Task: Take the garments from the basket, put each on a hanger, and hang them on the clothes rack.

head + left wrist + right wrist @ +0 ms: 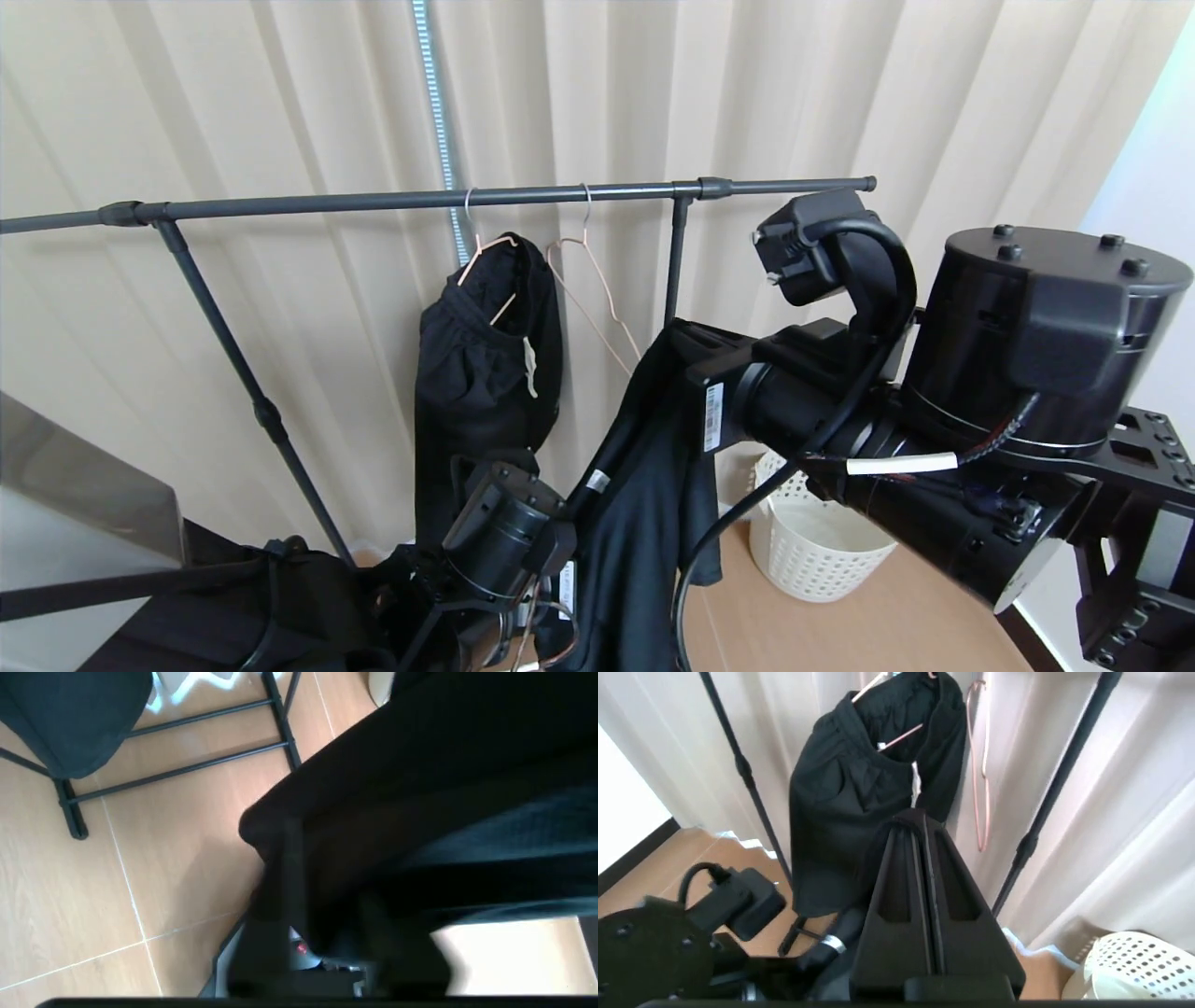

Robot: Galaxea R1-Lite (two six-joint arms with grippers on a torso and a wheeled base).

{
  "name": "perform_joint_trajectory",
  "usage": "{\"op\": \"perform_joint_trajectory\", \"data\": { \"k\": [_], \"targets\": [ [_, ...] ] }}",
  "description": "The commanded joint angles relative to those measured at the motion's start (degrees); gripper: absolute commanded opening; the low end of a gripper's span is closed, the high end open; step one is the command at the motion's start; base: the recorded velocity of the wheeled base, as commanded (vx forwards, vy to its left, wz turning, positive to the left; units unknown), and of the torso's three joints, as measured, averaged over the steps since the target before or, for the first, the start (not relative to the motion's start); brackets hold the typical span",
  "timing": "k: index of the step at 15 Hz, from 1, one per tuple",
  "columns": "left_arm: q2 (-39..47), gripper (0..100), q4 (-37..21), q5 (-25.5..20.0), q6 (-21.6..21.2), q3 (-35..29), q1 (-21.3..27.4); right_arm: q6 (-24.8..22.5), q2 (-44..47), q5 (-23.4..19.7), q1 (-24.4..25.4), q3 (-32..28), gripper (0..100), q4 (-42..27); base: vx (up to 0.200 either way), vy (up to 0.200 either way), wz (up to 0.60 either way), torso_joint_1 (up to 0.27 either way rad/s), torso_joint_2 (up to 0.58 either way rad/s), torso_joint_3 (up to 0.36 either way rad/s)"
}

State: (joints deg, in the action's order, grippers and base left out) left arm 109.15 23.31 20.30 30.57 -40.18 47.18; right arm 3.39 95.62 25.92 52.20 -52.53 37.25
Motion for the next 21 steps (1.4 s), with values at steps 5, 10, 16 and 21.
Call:
{"op": "perform_joint_trajectory", "data": {
  "k": [5, 10, 16, 21],
  "targets": [
    [-5.4, 0, -0.2, -0.1, -0.9, 0.3, -0.9, -0.8, 1.6, 0.0, -4.8, -0.2, 0, 0.0, 0.0, 0.0, 0.0, 0.0, 0.0, 0.0],
    [-10.4, 0, -0.5, -0.5, -3.7, -0.6, -2.8, -6.2, 1.8, 0.0, -7.6, 1.6, 0, -0.6, 0.0, 0.0, 0.0, 0.0, 0.0, 0.0],
    [-15.6, 0, -12.4, -2.9, -11.5, -11.8, -5.3, -14.7, -0.3, 0.0, -10.0, 6.3, 0, -1.0, 0.0, 0.0, 0.0, 0.0, 0.0, 0.0],
    [-15.4, 0, -16.5, -5.4, -12.5, -16.9, -6.0, -16.1, -6.4, 0.0, -9.9, 6.9, 0, -11.4, 0.0, 0.0, 0.0, 0.0, 0.0, 0.0]
  ]
}}
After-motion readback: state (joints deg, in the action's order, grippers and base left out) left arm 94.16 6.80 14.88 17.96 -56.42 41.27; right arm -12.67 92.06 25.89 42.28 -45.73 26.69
